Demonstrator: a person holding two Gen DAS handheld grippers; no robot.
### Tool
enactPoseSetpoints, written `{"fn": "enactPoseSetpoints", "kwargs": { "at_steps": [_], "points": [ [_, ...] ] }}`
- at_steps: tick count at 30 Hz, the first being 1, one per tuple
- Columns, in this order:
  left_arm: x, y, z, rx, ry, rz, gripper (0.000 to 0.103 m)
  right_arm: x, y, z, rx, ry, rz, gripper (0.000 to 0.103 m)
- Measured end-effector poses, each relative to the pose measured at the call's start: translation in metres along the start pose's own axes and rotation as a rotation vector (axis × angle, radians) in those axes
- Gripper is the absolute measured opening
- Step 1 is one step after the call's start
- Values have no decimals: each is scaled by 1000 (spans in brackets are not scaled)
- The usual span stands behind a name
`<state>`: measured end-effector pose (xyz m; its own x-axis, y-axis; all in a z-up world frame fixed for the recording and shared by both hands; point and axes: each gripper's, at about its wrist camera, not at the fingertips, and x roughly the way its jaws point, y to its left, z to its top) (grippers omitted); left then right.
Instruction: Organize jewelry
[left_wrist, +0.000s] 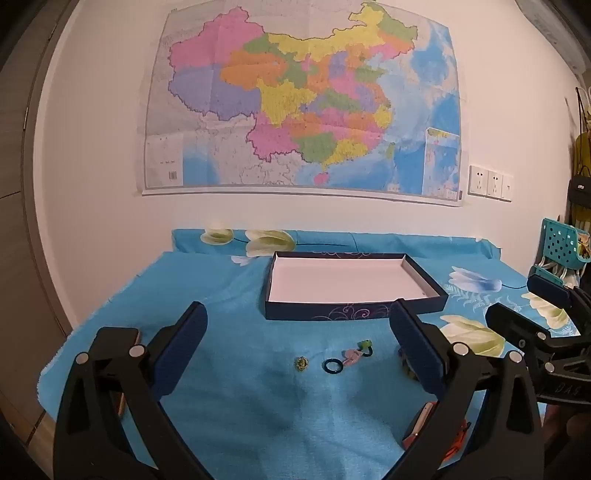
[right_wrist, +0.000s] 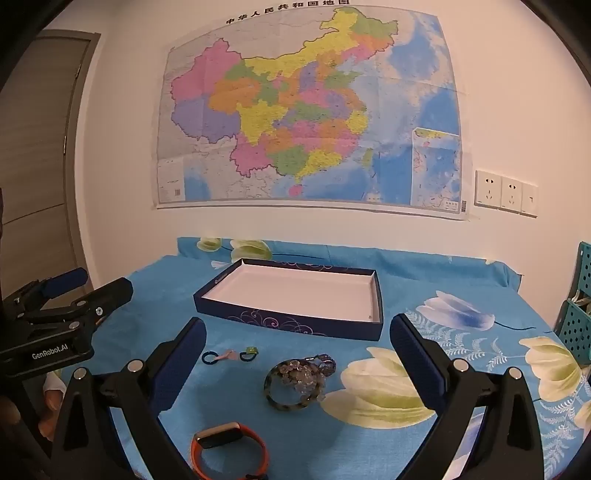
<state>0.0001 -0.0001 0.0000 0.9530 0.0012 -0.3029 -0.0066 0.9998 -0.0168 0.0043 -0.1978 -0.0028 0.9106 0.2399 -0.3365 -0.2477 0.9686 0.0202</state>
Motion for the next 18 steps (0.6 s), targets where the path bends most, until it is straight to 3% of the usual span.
{"fn": "enactPoseSetpoints", "kwargs": {
  "at_steps": [10, 18],
  "points": [
    [-6, 5, 13, -2, -5, -3, 97, -4, 2, 1, 10, -29, -2, 96],
    [-8, 0, 5, 8, -20, 8, 97, -3, 1, 1, 11, -26, 6, 96]
  ]
}}
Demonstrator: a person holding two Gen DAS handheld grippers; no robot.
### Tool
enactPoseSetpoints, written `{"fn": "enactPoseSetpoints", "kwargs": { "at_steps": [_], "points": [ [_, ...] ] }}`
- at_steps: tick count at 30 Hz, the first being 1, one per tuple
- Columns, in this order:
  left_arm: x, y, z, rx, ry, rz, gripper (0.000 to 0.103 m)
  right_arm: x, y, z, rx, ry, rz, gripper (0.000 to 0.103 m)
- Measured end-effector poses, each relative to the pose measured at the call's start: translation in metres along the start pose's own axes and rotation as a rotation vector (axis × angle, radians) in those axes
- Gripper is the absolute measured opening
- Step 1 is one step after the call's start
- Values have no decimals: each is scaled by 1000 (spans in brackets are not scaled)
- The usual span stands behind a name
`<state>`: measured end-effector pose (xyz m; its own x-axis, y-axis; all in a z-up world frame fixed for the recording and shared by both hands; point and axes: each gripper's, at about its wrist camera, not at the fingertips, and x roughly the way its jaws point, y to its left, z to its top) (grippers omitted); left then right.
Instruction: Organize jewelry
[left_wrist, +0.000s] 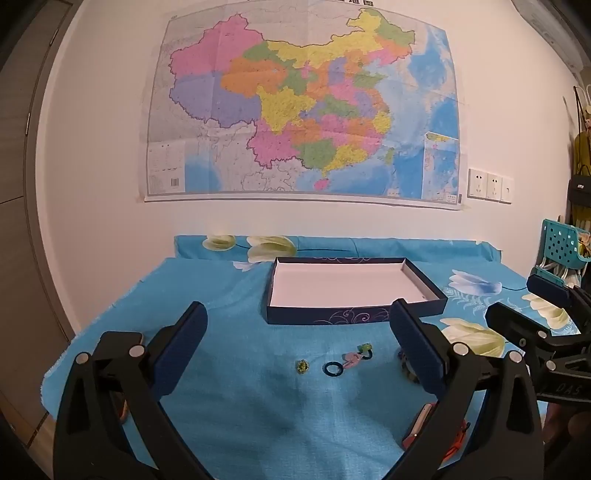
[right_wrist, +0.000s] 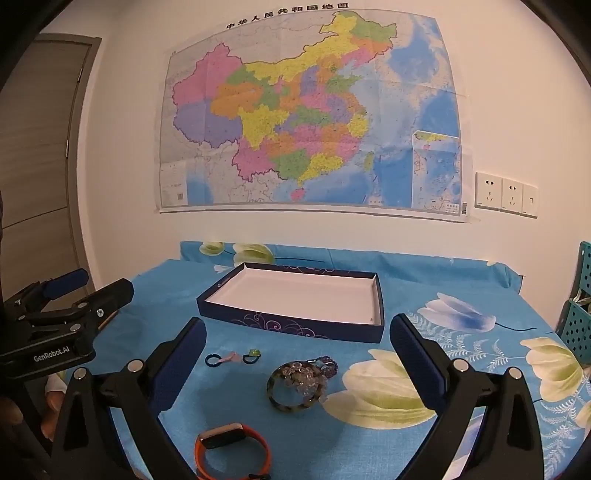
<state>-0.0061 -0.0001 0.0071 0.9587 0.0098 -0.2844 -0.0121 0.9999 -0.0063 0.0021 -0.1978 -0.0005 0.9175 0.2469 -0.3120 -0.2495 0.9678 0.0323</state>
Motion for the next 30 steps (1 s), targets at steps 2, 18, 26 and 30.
{"fn": "enactPoseSetpoints", "kwargs": {
  "at_steps": [2, 18, 26, 30],
  "points": [
    [0, 0, -1, 2, -1, 0, 97, -1, 0, -1, 1, -5, -4, 96],
    [-4, -3, 2, 2, -8, 4, 97, -5, -2, 0, 7, -18, 4, 96],
    [-4, -3, 1, 1, -8, 4, 97, -5, -2, 0, 7, -19, 6, 96],
    [-4, -3, 2, 1, -7, 5, 97, -5, -2, 0, 8, -19, 5, 96]
  ]
}}
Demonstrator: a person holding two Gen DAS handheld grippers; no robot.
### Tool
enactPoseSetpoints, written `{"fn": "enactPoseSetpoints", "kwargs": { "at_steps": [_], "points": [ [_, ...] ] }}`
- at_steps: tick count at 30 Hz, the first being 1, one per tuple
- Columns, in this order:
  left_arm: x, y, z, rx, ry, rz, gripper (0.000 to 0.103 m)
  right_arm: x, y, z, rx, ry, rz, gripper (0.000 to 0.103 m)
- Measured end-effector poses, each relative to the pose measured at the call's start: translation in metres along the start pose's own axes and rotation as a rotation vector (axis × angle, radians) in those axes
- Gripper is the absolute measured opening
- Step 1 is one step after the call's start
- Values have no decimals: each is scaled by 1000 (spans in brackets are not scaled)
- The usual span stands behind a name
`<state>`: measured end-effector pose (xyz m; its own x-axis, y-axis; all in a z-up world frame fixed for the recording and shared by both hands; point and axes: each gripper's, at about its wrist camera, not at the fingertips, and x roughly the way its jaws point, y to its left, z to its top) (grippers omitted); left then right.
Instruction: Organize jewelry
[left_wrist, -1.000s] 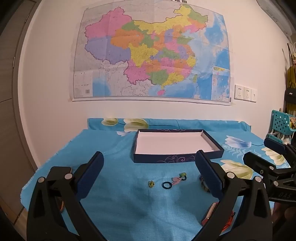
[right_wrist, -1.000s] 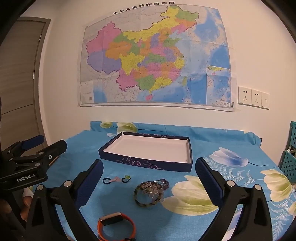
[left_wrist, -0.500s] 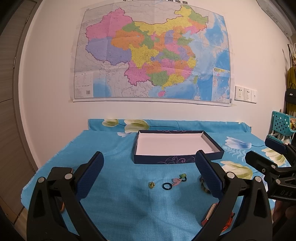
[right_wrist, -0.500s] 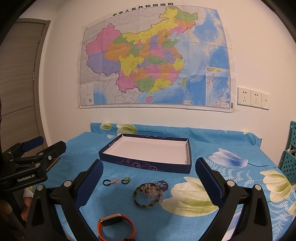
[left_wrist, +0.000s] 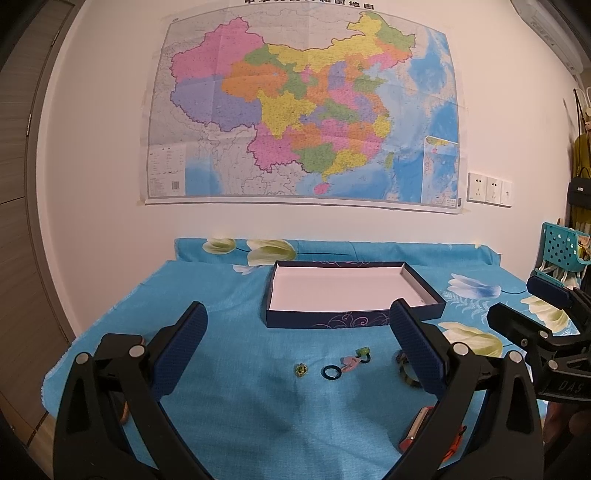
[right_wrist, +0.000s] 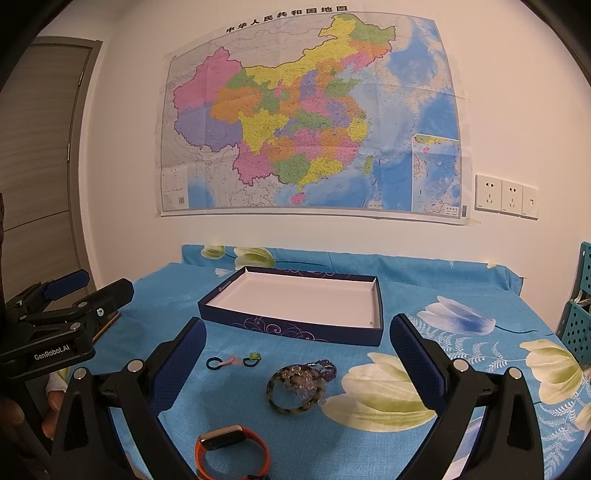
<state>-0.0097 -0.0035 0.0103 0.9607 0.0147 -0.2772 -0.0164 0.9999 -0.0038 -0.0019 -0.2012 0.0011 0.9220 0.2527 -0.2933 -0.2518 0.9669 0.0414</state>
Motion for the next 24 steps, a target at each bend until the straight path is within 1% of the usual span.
{"fn": "enactPoseSetpoints", "kwargs": {
  "at_steps": [24],
  "points": [
    [-3, -2, 2, -1, 3, -3, 97, 1, -1, 0, -3, 5, -1, 96]
  ]
}}
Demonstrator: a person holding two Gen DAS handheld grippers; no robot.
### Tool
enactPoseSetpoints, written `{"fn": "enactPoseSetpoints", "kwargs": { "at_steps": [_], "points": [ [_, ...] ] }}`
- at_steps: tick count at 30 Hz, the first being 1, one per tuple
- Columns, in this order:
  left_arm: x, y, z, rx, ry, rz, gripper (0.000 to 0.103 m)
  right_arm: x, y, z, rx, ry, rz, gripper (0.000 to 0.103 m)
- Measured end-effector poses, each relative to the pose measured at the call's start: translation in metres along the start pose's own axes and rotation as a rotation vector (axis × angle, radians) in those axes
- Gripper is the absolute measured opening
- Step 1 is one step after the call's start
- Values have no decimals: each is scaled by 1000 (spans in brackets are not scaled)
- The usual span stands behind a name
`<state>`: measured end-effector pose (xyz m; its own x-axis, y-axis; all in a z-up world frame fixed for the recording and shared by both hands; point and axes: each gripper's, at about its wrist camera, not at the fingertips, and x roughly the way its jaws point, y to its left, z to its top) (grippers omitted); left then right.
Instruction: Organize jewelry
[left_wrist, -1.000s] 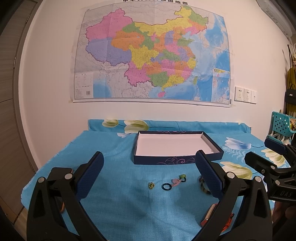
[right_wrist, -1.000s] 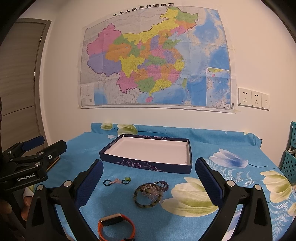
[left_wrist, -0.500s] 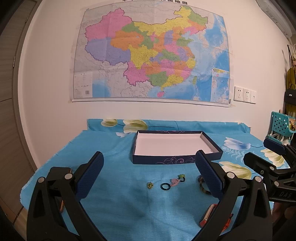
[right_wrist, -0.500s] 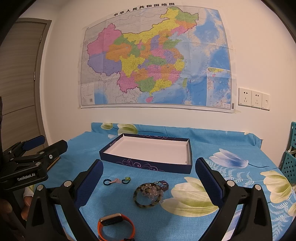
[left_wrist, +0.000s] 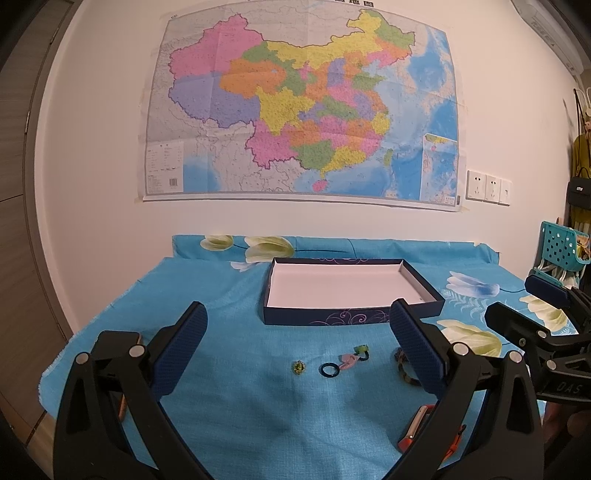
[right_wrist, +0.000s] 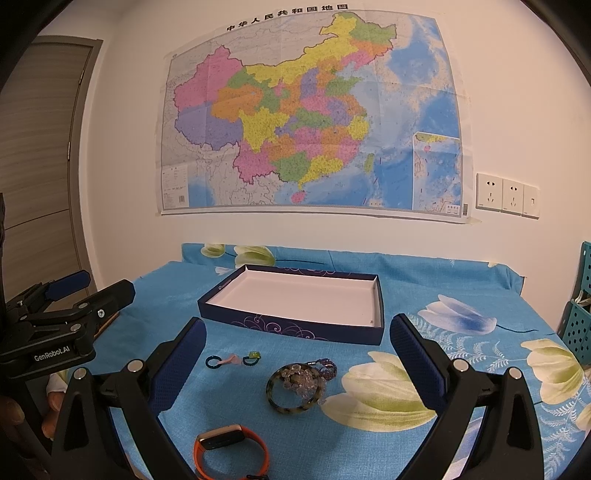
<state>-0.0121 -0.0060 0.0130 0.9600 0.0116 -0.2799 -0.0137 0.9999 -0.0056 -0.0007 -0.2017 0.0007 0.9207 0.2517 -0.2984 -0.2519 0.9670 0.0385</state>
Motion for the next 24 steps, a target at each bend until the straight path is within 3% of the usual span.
{"fn": "enactPoseSetpoints", "kwargs": {
  "at_steps": [14, 20, 24],
  "points": [
    [14, -4, -9, 2, 32, -24, 97, 9, -3, -3, 0, 22, 10, 96],
    [25, -9, -18, 38, 86, -106, 97, 21, -12, -10, 11, 83, 27, 96],
    [40, -18, -35, 67, 185, -214, 97, 37, -23, -19, 33, 169, 51, 92]
  ]
}}
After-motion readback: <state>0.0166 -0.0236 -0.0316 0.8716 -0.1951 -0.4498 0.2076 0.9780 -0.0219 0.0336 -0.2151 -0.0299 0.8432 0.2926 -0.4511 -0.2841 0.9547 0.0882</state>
